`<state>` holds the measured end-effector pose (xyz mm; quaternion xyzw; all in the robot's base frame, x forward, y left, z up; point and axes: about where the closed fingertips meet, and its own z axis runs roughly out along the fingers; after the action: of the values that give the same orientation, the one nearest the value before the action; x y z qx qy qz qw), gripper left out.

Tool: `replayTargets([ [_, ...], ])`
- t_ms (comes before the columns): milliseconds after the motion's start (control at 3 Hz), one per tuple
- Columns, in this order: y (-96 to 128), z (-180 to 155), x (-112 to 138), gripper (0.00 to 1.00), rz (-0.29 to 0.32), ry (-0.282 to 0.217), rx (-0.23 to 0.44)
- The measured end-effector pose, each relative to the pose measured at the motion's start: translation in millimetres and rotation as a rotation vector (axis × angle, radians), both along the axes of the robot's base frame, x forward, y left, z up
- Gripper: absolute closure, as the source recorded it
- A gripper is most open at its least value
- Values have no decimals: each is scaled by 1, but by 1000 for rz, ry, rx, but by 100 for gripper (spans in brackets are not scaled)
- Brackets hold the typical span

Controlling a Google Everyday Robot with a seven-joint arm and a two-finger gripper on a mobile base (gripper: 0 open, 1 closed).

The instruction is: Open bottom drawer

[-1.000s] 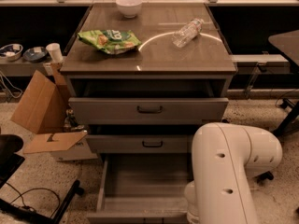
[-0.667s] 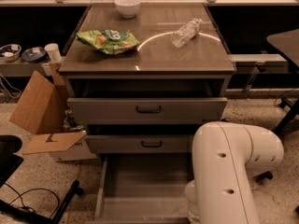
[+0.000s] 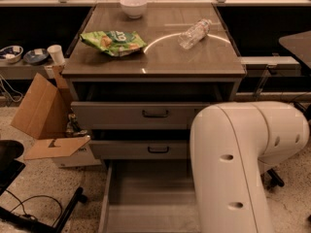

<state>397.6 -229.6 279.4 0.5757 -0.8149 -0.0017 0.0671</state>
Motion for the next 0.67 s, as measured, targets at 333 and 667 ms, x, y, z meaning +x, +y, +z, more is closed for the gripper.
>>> replayTargets([
  [333, -11, 19, -32, 85, -53, 23, -26],
  [667, -11, 18, -34, 61, -53, 26, -26],
])
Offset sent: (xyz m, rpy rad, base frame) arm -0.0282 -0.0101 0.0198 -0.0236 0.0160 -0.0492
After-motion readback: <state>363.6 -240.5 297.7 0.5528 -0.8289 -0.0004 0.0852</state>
